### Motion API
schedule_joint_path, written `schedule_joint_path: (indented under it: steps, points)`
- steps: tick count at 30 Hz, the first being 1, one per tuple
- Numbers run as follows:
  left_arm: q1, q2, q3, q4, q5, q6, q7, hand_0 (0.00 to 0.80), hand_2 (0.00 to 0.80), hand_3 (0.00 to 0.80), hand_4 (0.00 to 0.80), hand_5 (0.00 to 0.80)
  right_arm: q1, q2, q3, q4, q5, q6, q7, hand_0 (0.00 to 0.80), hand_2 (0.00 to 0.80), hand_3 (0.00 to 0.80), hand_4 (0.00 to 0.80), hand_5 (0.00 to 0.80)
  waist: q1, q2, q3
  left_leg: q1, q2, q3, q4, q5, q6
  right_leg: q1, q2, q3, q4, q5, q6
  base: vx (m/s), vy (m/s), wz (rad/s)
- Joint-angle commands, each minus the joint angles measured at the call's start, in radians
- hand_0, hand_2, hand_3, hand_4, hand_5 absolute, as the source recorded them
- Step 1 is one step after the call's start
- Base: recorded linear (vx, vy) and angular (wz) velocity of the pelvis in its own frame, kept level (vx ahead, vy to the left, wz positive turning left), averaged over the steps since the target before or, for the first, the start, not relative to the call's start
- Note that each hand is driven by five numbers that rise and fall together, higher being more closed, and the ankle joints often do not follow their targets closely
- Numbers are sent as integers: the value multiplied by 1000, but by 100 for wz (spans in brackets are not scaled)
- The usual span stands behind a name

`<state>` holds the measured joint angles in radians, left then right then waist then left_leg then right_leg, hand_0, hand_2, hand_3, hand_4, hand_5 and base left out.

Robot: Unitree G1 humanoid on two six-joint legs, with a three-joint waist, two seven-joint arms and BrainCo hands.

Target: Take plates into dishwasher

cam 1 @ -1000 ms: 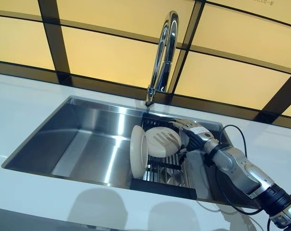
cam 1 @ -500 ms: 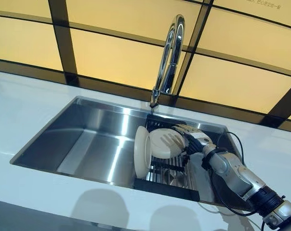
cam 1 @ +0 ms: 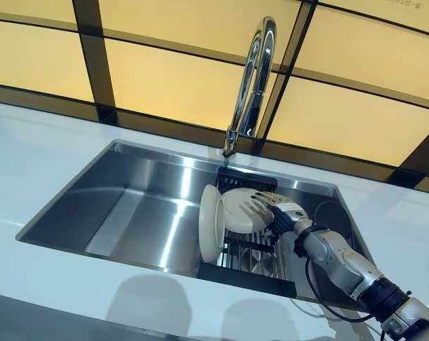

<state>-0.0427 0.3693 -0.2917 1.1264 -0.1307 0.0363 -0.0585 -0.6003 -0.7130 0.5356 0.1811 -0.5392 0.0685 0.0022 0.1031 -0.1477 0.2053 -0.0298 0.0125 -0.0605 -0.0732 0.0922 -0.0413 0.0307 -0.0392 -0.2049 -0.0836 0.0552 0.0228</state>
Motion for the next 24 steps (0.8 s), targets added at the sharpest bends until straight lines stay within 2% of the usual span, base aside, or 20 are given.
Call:
schedule_joint_path:
  steps: [1, 24]
  points:
    - [-49, -11, 5, 35, 24, -4, -3, 0, 0, 0, 0, 0, -52, 12, 25, 10, -31, 8, -33, 0, 0, 0, 0, 0, 24, 2, 2, -6, -27, 22, 40, -91, 70, -36, -15, 21, 97, -38, 51, 0, 0, 0]
    - [-48, -26, -9, 23, 34, 0, -13, 0, 0, 0, 0, 0, -34, 80, 18, 124, -28, 49, -114, 0, 0, 0, 0, 0, 36, 22, 4, -14, -33, 7, 47, -89, 69, -35, -21, 10, 100, -45, 44, 0, 0, 0]
